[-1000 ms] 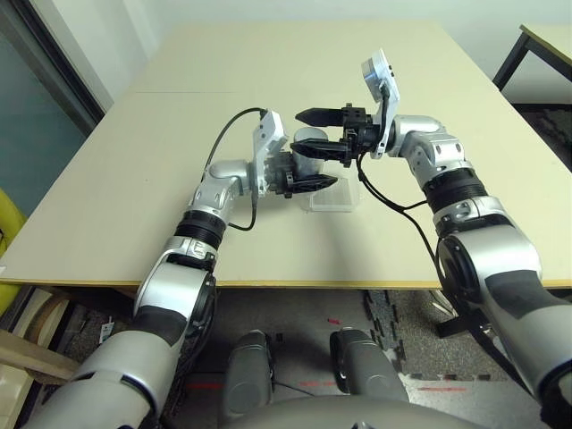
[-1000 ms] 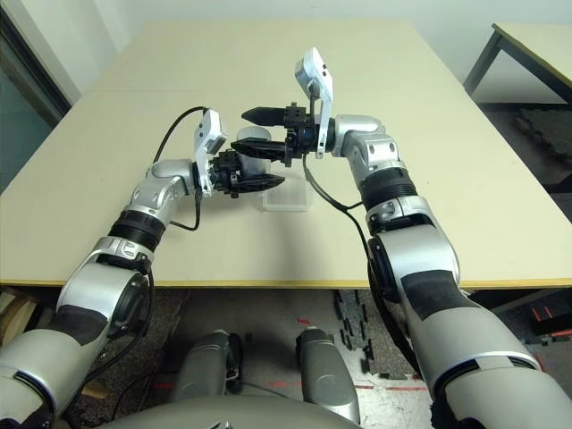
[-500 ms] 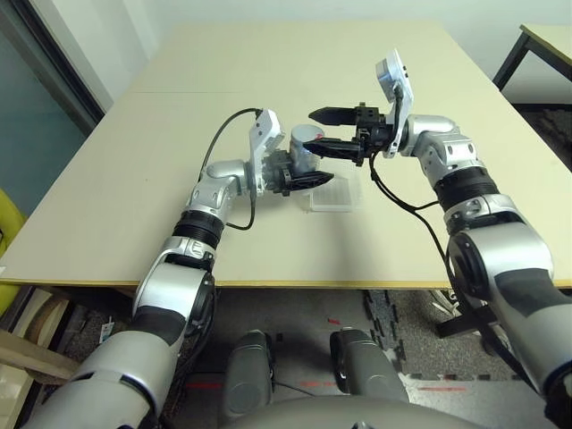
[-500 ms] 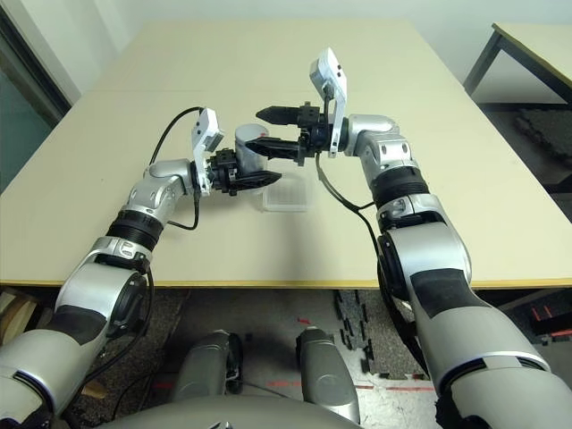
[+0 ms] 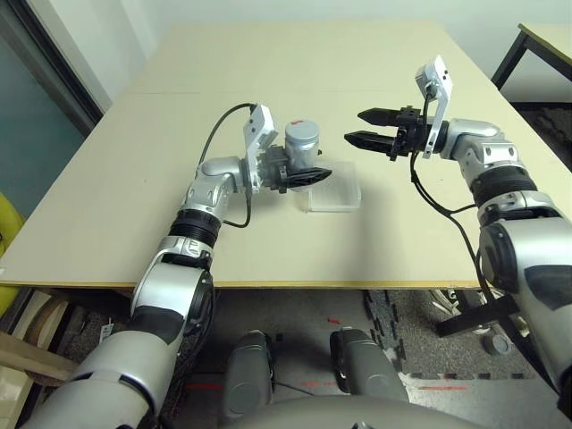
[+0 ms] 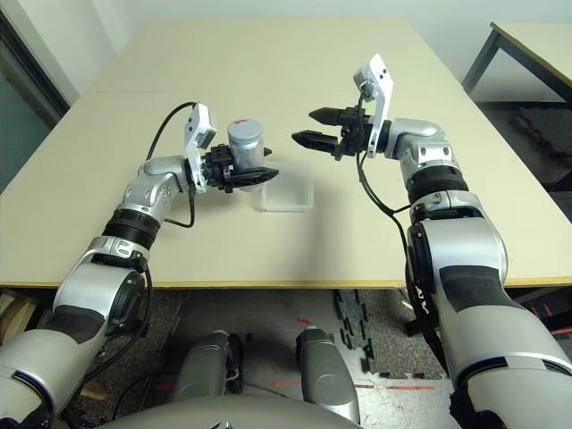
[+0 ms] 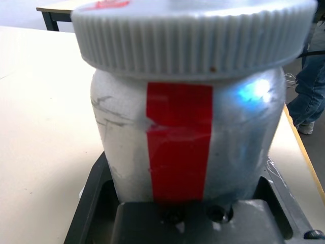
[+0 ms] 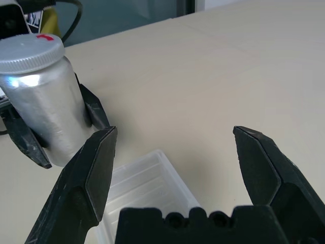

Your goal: Pour the medicine from the bottle into the box.

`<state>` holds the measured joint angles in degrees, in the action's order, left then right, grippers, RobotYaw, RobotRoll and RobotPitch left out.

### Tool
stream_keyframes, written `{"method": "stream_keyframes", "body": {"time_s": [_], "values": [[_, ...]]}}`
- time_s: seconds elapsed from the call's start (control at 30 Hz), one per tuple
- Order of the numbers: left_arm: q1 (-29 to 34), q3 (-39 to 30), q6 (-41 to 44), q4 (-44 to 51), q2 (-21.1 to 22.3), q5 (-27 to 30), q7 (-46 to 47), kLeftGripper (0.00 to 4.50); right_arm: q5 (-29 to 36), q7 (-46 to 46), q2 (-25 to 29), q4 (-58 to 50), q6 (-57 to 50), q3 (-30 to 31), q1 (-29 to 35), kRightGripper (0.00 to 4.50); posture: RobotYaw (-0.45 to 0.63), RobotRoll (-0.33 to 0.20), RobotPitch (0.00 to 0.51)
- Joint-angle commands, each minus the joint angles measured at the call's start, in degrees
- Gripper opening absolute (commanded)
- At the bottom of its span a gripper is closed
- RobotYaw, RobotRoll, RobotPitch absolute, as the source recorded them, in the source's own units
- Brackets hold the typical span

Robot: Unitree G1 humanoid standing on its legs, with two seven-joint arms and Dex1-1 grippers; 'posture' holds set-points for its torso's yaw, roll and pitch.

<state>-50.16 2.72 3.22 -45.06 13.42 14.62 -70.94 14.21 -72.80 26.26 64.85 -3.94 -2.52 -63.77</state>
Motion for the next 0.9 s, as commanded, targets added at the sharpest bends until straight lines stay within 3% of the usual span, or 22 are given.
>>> {"method": "stream_keyframes", "body": {"time_s": [0.03,0.3,0.9], "values": [[-0.5,-0.3,-0.6,0.2,0.1,-0.1,-0.1,2.7,0.0,-2.7,0.2,-0.5,-0.2,-1.1,-0.7,4.5,-0.21,0.0,0.046],[-1.1,-0.1,-1.3,-1.1,-0.1,-0.5,0.1,2.7,1.4,-8.9,-2.0,-5.9,-3.6,-0.9,-0.6,4.5,-0.21,0.0,0.043],[-2.7,0.4,-2.9,-4.0,-1.8,-1.5,0.1,2.7,2.4,-10.0,-7.4,-17.5,-9.4,0.5,1.1,4.5,-0.22,0.0,0.043]]}}
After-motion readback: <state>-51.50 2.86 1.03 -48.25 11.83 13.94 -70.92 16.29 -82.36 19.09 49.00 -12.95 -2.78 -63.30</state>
